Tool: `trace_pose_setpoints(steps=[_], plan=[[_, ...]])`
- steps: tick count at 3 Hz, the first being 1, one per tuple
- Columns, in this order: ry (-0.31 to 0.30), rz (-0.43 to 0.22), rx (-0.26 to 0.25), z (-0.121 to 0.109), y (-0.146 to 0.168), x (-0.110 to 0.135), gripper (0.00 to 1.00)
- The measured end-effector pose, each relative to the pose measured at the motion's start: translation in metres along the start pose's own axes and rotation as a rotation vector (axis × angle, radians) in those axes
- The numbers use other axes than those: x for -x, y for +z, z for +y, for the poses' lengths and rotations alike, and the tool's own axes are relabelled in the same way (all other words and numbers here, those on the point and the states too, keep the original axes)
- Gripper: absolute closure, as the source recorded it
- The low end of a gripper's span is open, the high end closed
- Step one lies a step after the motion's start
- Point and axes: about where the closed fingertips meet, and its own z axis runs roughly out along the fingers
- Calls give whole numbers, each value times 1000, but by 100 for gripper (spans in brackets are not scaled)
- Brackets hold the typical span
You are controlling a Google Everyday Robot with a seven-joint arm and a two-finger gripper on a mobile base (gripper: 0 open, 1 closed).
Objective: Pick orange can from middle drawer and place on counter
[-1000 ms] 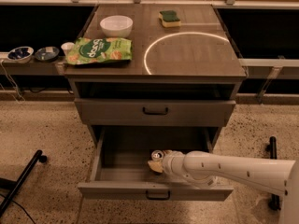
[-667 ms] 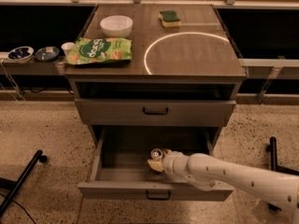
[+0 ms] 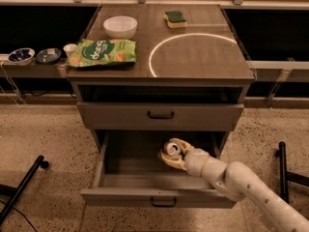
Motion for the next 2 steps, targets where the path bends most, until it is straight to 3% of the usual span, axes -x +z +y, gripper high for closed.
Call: trace_pose_setpoints(steps=[1,2], plan=[[-32,-107,-12,-18,-82,64,100],[-12,-8,-16,-70,-163,98,100]])
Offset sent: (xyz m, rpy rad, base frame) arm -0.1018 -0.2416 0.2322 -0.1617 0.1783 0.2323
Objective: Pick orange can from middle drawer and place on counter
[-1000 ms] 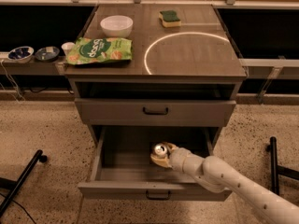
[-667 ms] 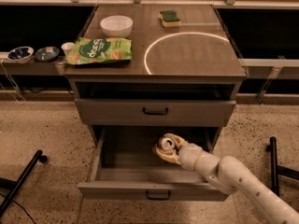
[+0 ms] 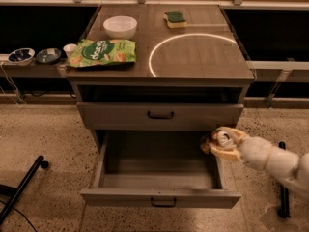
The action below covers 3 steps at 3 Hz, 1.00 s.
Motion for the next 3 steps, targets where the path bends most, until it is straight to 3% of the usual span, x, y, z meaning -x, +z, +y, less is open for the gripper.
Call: trace_pose_setpoints(steps=[1,2,3], plan=[[17,182,65,-67,-39,66,100],[64,246,87,-103,-75,102,100],[46,256,92,-114,-99,116,100]])
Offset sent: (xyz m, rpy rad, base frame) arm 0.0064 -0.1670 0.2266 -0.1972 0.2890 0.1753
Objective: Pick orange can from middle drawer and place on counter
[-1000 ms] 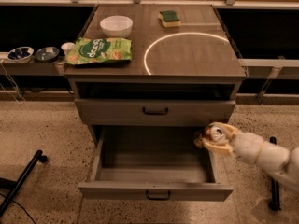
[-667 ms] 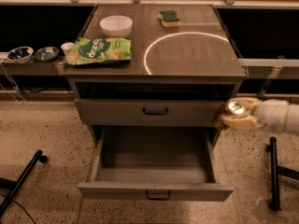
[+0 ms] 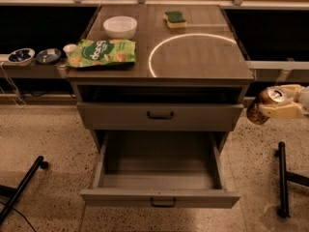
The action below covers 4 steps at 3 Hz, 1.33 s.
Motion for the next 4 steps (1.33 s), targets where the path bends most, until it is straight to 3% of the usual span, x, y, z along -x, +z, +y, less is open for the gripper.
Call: trace_pose_setpoints(steps=[1,2,3,4], plan=[[-99,33,37,8,12,69,100],[-162,94,40,18,29,135,100],[-72,140,104,7,87,178,100],[54,166,137,-5,139,191,100]])
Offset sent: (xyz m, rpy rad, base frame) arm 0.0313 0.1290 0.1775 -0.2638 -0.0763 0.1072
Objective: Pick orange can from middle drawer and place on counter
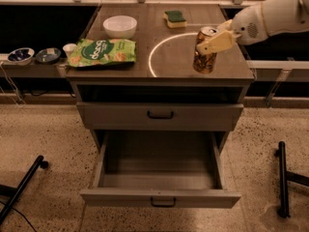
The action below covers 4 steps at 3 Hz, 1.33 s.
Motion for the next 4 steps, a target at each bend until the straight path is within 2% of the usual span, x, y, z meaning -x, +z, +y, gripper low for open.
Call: trace_pose_setpoints(steps=[1,2,3,4], plan=[[114,-31,1,-24,52,16,73],[111,-148,-7,-37,67,29,50],[54,-258,-52,-49,67,29,28],[-88,-197,-116,-47,89,17,0]])
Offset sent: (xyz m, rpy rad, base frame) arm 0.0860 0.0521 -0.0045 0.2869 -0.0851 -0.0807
